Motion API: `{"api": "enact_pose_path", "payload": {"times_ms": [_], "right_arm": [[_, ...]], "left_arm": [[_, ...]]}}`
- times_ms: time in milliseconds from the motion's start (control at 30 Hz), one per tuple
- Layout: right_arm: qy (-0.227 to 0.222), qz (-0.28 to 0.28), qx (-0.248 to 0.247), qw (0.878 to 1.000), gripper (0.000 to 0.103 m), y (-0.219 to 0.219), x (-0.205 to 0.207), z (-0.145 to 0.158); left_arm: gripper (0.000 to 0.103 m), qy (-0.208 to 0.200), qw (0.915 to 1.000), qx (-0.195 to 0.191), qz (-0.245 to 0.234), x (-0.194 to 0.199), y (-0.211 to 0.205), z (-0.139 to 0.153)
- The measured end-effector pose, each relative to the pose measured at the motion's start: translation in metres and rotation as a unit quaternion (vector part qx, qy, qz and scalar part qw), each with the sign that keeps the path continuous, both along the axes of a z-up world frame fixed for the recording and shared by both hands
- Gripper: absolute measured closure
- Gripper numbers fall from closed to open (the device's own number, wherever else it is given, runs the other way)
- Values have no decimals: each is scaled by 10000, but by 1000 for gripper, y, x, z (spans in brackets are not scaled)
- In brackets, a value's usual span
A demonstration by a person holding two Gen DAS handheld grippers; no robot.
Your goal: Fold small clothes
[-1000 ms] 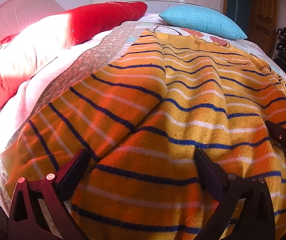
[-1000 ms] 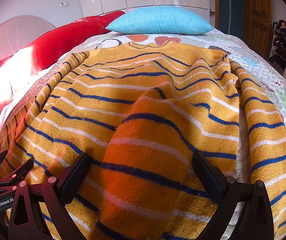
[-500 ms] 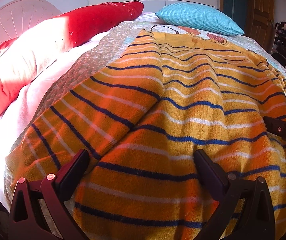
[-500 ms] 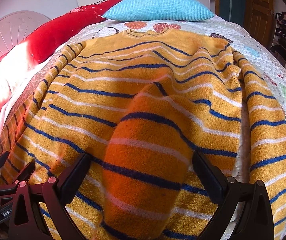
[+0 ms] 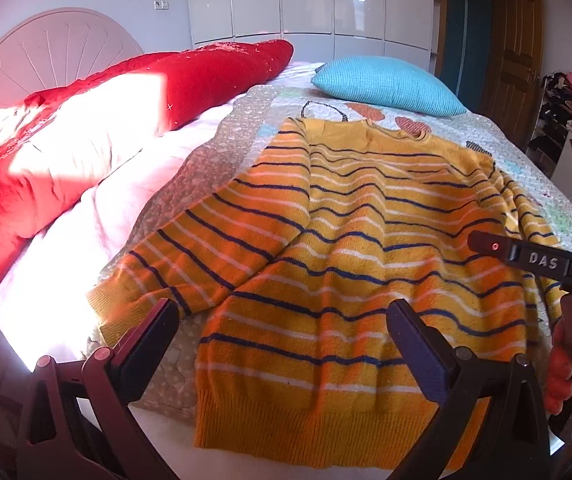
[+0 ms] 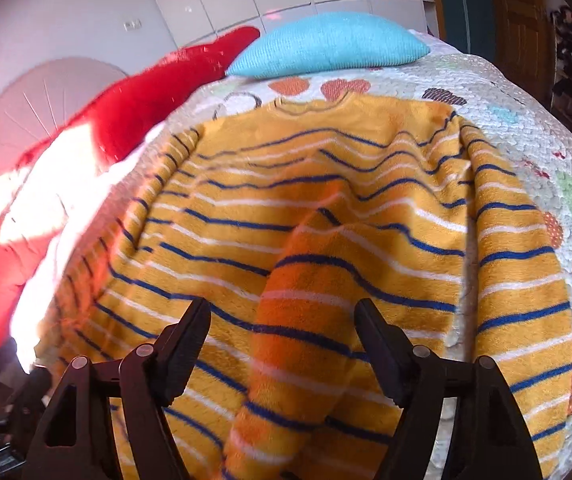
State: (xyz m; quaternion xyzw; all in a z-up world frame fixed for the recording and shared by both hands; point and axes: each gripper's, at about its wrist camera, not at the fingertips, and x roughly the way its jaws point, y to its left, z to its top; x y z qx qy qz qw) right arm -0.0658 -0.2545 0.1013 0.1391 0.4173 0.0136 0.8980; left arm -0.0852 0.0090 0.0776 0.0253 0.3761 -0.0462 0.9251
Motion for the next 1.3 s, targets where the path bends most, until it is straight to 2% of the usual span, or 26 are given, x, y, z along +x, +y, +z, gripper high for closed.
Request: {"api": "enact_pose_path", "payload": {"times_ms": [67,133,167,267,300,467,533,567,600,633,667,733,833,933,967,1000,1033,1067,1100,1167,1300], "right_arm": [[-285,-266,-13,9992,25,-22,-24,23],[-371,-679,-151,9969,25,-53,-45,37],[-312,-889,-382,9948,25,-67,-54,38],[210,-1345,-591,9889,25,-115,-70,22],[351,-1399,-457,9885,25,-127,-76,14],[635,-1349,-94,9888,26,-139,-95,-13],[679,-1241,40,9899,45,-133,-98,-22],[712,-1158,66,9907,71,-128,-98,-25],[741,-1063,142,9915,92,-126,-97,-26],[710,-973,358,9921,95,-125,-98,-25],[656,-941,553,9919,95,-126,-100,-23],[539,-1039,587,9914,95,-132,-103,-12],[539,-1603,110,9855,95,-158,-106,4],[651,-2440,-637,9655,95,-198,-105,15],[775,-2679,-839,9566,92,-210,-104,15],[897,-2841,-858,9507,90,-222,-104,14],[898,-2896,-729,9501,90,-229,-106,16],[788,-2913,-596,9515,84,-230,-110,18],[659,-2922,-542,9525,67,-226,-115,22],[464,-2946,-661,9522,47,-211,-122,29],[304,-2738,-853,9575,47,-174,-129,30]], "left_arm": [[0,46,9998,-161,-52,-4,4,6],[0,79,9995,-313,-65,-6,8,9],[0,95,9992,-381,-74,-6,9,9],[0,202,9982,-552,-146,-7,11,7],[0,221,9977,-606,-183,-7,11,6],[0,295,9976,-599,-180,-7,10,2],[0,336,9974,-625,-140,-7,13,2],[0,347,9973,-641,-119,-7,16,3],[0,344,9973,-640,-92,-6,19,5],[0,322,9975,-632,-50,-6,23,7],[0,288,9977,-620,5,-6,27,9],[0,204,9980,-591,123,-5,39,15],[0,52,9982,-465,388,-2,63,22],[0,-25,9969,-304,729,5,93,24],[0,-25,9961,-266,840,8,103,24],[0,-29,9954,-249,925,11,112,23],[0,-31,9948,-237,991,14,122,22],[0,-13,9942,-208,1051,18,130,20],[0,9,9938,-171,1098,22,137,17],[0,91,9935,-101,1132,32,150,7],[0,462,9938,-75,1009,62,168,-19]]}}
